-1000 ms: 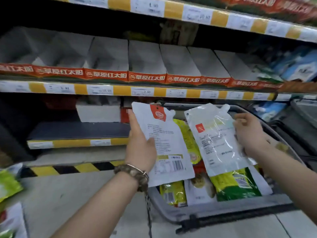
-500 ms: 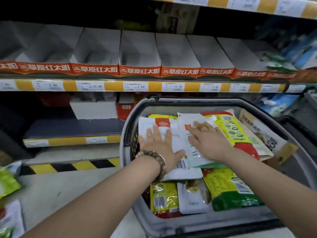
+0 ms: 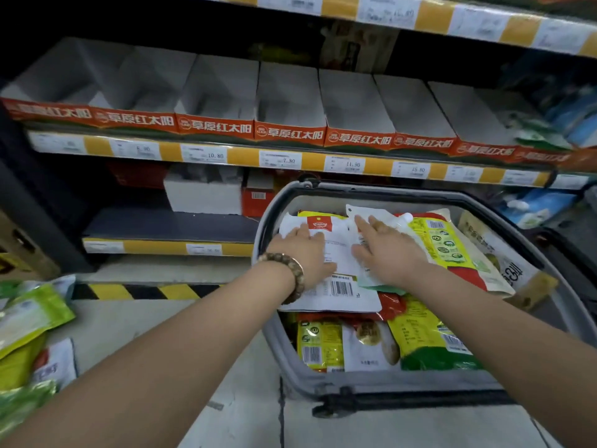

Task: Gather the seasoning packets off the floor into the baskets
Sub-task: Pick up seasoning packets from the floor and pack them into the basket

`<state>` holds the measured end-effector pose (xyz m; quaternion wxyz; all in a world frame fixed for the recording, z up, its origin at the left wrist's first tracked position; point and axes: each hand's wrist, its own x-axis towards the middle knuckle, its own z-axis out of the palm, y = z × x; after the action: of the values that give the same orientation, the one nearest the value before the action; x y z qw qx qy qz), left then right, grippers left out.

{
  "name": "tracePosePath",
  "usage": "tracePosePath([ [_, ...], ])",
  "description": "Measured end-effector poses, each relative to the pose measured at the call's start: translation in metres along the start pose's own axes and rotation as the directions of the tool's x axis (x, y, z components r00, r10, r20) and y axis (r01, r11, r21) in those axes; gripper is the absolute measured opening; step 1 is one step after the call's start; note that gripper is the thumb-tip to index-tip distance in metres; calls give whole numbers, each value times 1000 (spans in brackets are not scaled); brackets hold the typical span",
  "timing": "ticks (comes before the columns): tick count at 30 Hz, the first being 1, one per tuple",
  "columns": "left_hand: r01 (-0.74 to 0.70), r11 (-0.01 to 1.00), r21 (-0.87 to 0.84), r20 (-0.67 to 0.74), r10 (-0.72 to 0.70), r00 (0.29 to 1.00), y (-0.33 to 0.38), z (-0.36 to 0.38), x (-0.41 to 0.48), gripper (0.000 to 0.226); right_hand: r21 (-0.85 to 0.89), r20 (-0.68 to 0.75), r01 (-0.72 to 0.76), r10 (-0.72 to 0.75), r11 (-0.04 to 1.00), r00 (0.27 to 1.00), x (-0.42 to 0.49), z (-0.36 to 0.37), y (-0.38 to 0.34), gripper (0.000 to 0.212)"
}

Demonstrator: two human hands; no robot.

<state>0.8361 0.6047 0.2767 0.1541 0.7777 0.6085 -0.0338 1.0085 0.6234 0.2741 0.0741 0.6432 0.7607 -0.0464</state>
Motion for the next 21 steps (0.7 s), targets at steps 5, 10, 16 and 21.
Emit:
tracePosePath([
  [5,-43,983,-177,-344,-21,939,-43,-29,-66,53,97,-196,150,-128,984,972,-39,-34,-61,63],
  [10,122,951,-283,-406,-234,884,-129,-18,-145,56,96,-155,395,-379,913,912,-72,-47,-165,66],
  [16,393,830,-395,-319,-526,789,-230,44,-258,55,47,9,602,-603,797,798,-80,2,-307,63],
  [21,594,676,-437,-193,-715,672,-289,128,-352,55,47,196,687,-681,725,705,-85,83,-407,61],
])
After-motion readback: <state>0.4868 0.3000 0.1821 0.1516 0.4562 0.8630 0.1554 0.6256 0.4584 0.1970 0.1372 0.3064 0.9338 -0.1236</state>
